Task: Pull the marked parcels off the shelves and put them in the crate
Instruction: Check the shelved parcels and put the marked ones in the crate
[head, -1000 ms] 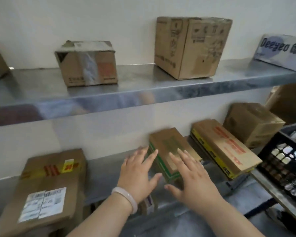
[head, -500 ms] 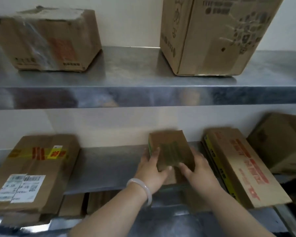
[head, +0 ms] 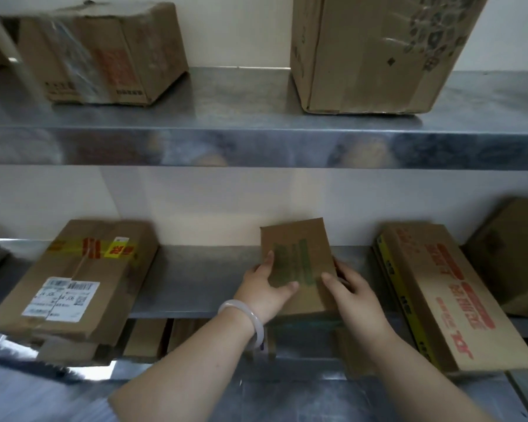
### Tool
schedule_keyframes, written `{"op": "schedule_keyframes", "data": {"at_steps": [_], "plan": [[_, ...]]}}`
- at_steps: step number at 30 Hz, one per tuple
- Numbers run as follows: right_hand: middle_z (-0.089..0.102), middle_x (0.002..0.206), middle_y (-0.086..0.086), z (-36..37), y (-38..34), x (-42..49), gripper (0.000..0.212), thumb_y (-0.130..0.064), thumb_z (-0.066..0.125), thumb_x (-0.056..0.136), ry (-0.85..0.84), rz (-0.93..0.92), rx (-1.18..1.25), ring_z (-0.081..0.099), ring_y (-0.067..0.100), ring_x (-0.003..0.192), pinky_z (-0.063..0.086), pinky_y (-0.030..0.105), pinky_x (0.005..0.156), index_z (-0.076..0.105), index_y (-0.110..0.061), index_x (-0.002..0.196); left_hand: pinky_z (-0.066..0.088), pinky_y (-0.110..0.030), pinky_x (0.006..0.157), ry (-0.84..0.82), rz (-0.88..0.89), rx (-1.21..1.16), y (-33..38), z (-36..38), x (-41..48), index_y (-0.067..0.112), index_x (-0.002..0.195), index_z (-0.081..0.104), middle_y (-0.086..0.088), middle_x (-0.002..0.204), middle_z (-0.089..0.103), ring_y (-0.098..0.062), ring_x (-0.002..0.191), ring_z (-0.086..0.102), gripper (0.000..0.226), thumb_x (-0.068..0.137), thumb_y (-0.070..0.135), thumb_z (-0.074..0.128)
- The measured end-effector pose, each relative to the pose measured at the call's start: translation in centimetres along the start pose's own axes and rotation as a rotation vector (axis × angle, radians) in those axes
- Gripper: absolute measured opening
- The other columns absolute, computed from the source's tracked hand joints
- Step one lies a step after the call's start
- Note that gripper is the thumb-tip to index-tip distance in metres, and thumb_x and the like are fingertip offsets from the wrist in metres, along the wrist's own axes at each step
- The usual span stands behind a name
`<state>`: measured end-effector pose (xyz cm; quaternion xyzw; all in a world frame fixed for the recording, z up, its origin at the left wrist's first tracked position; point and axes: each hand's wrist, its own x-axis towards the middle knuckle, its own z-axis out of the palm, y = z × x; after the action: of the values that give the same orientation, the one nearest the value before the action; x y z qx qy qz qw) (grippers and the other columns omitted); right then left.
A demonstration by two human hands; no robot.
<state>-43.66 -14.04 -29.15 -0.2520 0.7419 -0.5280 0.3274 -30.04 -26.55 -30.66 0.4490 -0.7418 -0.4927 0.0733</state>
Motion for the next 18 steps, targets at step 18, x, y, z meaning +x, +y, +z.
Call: {"op": "schedule_keyframes", "data": {"at_steps": [18], "plan": [[0.071, 0.100, -0.012, 2.2, -2.5, -2.7, 0.086, -0.052, 0.079, 0.059, -0.009, 0.141, 0.204, 0.070, 0.006, 0.085, 0.054, 0.023, 0.065, 0.054, -0.021, 0.135, 0.027, -0.026, 0.105, 0.094, 0.065, -0.175, -1.5, -3.9, -4.3, 0.045, 0.151, 0.020, 0.007, 0.157, 0.015, -0.018, 0.141, 0.027, 0.093, 0.074, 0.070, 0.065]]}}
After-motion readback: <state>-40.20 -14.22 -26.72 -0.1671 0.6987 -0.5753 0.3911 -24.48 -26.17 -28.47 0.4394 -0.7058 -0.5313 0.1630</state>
